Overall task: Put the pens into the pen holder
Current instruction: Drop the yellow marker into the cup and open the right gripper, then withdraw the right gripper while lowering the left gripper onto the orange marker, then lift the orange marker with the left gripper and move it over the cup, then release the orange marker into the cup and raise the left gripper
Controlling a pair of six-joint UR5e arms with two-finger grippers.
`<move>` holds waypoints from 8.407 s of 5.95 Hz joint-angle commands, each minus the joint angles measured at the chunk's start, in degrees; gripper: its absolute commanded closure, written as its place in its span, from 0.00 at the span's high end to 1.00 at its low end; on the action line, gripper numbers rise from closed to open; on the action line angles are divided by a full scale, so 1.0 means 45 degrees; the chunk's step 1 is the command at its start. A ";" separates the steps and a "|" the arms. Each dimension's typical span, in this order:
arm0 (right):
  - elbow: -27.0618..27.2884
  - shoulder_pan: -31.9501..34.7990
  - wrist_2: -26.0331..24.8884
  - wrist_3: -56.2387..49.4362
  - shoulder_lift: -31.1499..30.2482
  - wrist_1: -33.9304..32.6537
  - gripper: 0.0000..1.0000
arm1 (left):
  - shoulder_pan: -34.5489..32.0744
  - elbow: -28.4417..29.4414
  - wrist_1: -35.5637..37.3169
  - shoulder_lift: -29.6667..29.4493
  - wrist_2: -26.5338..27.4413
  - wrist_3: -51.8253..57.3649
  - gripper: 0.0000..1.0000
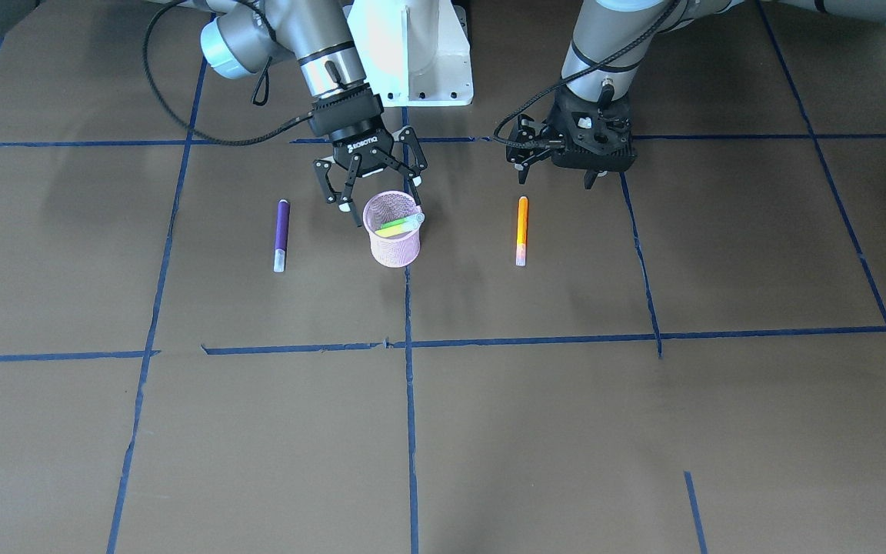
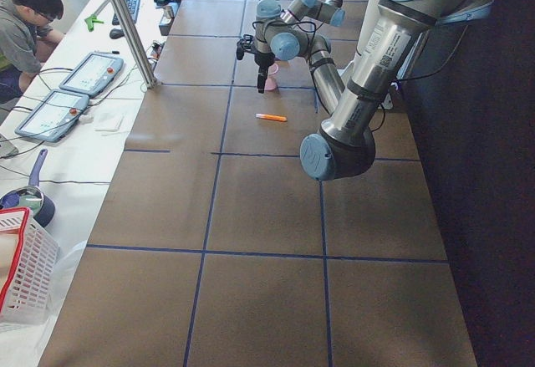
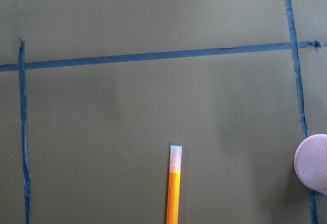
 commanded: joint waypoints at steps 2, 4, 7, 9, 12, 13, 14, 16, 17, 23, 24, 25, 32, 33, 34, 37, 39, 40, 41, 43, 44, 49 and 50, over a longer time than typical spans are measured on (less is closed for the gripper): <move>0.0808 0.3640 0.6591 -0.0217 0.0508 -0.4133 1.00 | 0.0141 0.0681 -0.0077 -0.0156 0.0082 -0.0008 1.00; 0.0847 0.5533 0.9502 -0.1091 0.0296 -0.5313 1.00 | 0.0200 0.2419 -0.2141 -0.0196 0.0083 -0.0162 1.00; 0.1706 0.6677 1.0709 -0.3575 -0.1246 -0.6257 1.00 | 0.0980 0.4603 -0.4305 -0.0176 0.0571 -0.0379 0.82; 0.1745 0.6677 1.0709 -0.3559 -0.1248 -0.6237 1.00 | 0.1117 0.5043 -0.4863 -0.0215 0.0552 -0.0398 0.79; 0.1785 0.6657 1.0689 -0.3480 -0.1287 -0.6218 1.00 | 0.1606 0.5062 -0.4805 -0.0176 0.0493 -0.0418 0.68; 0.1785 0.6618 1.0612 -0.3442 -0.1287 -0.6179 1.00 | 0.1606 0.5062 -0.4805 -0.0157 0.0493 -0.0418 0.65; 0.1785 0.6599 1.0650 -0.3422 -0.1287 -0.6159 1.00 | 0.1606 0.5062 -0.4785 -0.0137 0.0474 -0.0418 0.61; 0.1785 0.6579 1.0631 -0.3383 -0.1268 -0.6140 1.00 | 0.1626 0.5062 -0.4746 -0.0118 0.0474 -0.0418 0.35; 0.1785 0.6579 1.0650 -0.3383 -0.1268 -0.6140 1.00 | 0.1626 0.5062 -0.4727 -0.0079 0.0474 -0.0418 0.35; 0.1765 0.6501 1.0611 -0.3383 -0.1268 -0.6101 1.00 | 0.1607 0.4830 -0.4726 -0.0078 0.0454 -0.0398 0.00; 0.1765 0.6501 1.0592 -0.3402 -0.1268 -0.6101 1.00 | 0.1490 0.4171 -0.4727 -0.0137 0.0609 -0.0398 0.00; 0.1785 0.6481 1.0572 -0.3383 -0.1268 -0.6081 1.00 | 0.1373 0.3255 -0.4746 -0.0195 0.1364 -0.0282 0.00; 0.1766 0.6481 1.0553 -0.3421 -0.1307 -0.6062 1.00 | 0.3477 0.2774 -0.5215 -0.2595 0.7422 -0.1076 0.00; 0.1785 0.6481 1.0553 -0.3460 -0.1326 -0.6062 1.00 | 0.3752 0.3551 -0.5234 -0.3294 0.7833 -0.1469 0.00; 0.1766 0.6481 1.0553 -0.3480 -0.1307 -0.6062 1.00 | 0.3967 0.4042 -0.5234 -0.3572 0.8262 -0.1666 0.00; 0.1765 0.6462 1.0456 -0.3519 -0.1346 -0.6062 1.00 | 0.3989 0.4784 -0.5312 -0.3807 0.8441 -0.1629 0.00; 0.1785 0.6462 1.0436 -0.3519 -0.1346 -0.6062 1.00 | 0.3989 0.5354 -0.5781 -0.3829 0.8520 -0.1629 0.10; 0.1785 0.6462 1.0455 -0.3519 -0.1346 -0.6042 1.00 | 0.3989 0.5336 -0.5781 -0.3809 0.8482 -0.1532 0.56; 0.1785 0.6462 1.0436 -0.3519 -0.1327 -0.6042 1.00 | 0.3989 0.5181 -0.5801 -0.3809 0.8443 -0.1550 1.00; 0.1804 0.6442 1.0436 -0.3519 -0.1288 -0.6042 1.00 | 0.3970 0.4363 -0.5646 -0.3673 0.8190 -0.1492 1.00; 0.1785 0.6461 1.0416 -0.3539 -0.1307 -0.6042 1.00 | 0.3738 0.4205 -0.5451 -0.3653 0.7125 -0.1105 1.00; 0.1901 0.5938 0.9795 -0.1384 -0.1287 -0.6062 1.00 | 0.0265 0.2293 -0.1311 -0.1747 0.0732 0.0161 1.00; 0.1999 0.5335 0.9095 -0.0056 -0.1635 -0.6062 1.00 | -0.0727 0.2328 -0.1251 -0.1159 -0.0549 0.0651 0.99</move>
